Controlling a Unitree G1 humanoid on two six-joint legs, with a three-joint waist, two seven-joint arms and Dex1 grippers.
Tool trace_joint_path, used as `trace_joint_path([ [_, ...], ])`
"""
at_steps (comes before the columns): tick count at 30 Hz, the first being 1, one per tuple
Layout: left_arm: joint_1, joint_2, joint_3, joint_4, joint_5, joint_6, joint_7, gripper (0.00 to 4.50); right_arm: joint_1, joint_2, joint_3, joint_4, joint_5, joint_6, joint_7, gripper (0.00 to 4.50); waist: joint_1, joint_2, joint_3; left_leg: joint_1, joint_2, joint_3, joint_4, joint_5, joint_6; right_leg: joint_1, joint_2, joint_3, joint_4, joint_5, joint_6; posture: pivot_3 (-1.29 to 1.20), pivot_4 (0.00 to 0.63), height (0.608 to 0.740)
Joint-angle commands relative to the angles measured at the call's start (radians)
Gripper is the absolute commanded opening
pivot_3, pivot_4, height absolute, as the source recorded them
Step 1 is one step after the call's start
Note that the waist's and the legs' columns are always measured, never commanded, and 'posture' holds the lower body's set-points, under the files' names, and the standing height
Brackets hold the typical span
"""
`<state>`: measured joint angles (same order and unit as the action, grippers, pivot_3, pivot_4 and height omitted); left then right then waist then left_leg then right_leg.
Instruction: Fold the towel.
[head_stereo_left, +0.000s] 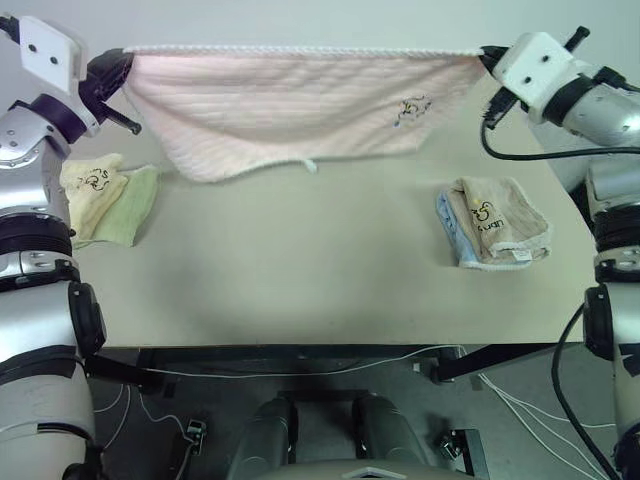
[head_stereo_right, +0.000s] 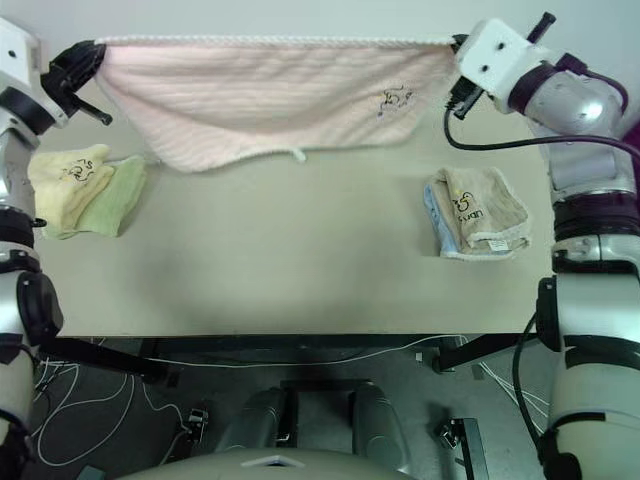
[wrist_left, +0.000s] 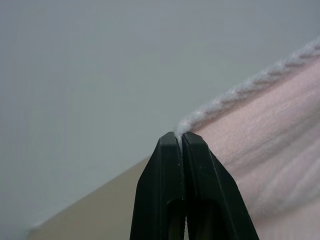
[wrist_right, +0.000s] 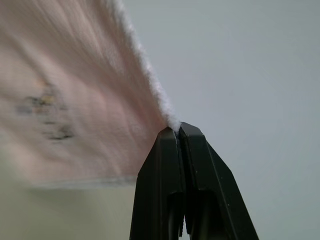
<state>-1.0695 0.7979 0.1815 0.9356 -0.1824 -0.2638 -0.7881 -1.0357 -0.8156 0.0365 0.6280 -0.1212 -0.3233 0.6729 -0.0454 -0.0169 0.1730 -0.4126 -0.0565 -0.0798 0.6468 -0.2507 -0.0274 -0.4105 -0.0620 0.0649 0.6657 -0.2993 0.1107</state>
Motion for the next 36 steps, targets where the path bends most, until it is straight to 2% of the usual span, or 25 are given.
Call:
trace_joint_path([
  [1,0.102,0.063,0.085,-0.109,-0.117,0.052,-0.164,0.0,0.157,-0.065,-0.086,-0.228,0.167,0.112,0.152,0.02,-0.001,0.0,0.0,0.0,0.0,0.0,0.001,0.0,0.0,0.0,0.0,0.0,0.0,0.0,0.0,0.0,0.15,0.74],
  [5,0.385,0.109,0.124,-0.354,-0.227,0.172,-0.356,0.0,0.456,-0.117,-0.15,-0.553,0.33,0.326,0.268,0.02,-0.002,0.001,0.0,-0.001,0.001,0.0,0.0,0.0,0.001,-0.001,0.0,0.001,0.001,0.0,0.0,0.0,0.15,0.74],
  [7,0.477,0.127,0.14,-0.446,-0.264,0.249,-0.383,0.0,0.558,-0.14,-0.168,-0.662,0.372,0.394,0.301,0.02,0.001,0.001,0.0,-0.001,0.001,0.0,0.001,-0.001,0.001,-0.001,-0.001,0.001,0.001,0.0,0.0,0.0,0.15,0.74],
  [11,0.76,0.196,0.183,-0.709,-0.369,0.473,-0.487,0.0,0.817,-0.185,-0.216,-0.908,0.511,0.578,0.387,0.02,0.003,0.001,0.0,0.001,0.002,-0.001,0.002,-0.001,0.001,0.001,-0.001,0.001,0.0,0.0,0.0,0.0,0.15,0.74],
  [15,0.954,0.225,0.224,-0.839,-0.368,0.54,-0.494,0.0,0.973,-0.215,-0.266,-1.02,0.575,0.667,0.431,0.02,0.009,0.001,0.0,0.004,0.002,-0.001,0.001,-0.001,0.002,0.005,-0.003,0.002,-0.001,0.0,0.0,0.0,0.15,0.74],
  [20,1.076,0.249,0.254,-0.886,-0.346,0.567,-0.504,0.0,1.036,-0.232,-0.299,-1.068,0.634,0.745,0.475,0.02,0.013,0.001,0.0,0.005,0.002,-0.001,0.001,-0.001,0.002,0.006,-0.003,0.002,-0.002,0.0,0.0,0.0,0.15,0.74],
  [24,1.067,0.249,0.255,-0.85,-0.321,0.538,-0.481,0.0,1.03,-0.246,-0.289,-1.059,0.629,0.754,0.491,0.02,0.024,0.001,0.0,0.005,0.002,-0.001,0.0,-0.002,0.002,0.006,-0.003,0.002,-0.003,0.0,-0.001,0.0,0.15,0.74],
  [30,0.867,0.215,0.199,-0.67,-0.226,0.432,-0.375,0.0,0.892,-0.229,-0.239,-0.923,0.555,0.703,0.465,0.02,0.035,0.001,0.0,0.005,0.001,-0.001,0.001,-0.002,0.002,0.007,-0.004,0.001,-0.004,0.0,-0.001,0.0,0.15,0.74],
  [36,0.721,0.185,0.119,-0.53,-0.16,0.344,-0.372,0.0,0.758,-0.201,-0.166,-0.797,0.502,0.65,0.468,0.02,0.029,0.001,0.0,0.004,0.001,0.0,0.0,-0.002,0.002,0.005,-0.003,0.0,-0.003,0.0,0.0,0.0,0.15,0.74],
])
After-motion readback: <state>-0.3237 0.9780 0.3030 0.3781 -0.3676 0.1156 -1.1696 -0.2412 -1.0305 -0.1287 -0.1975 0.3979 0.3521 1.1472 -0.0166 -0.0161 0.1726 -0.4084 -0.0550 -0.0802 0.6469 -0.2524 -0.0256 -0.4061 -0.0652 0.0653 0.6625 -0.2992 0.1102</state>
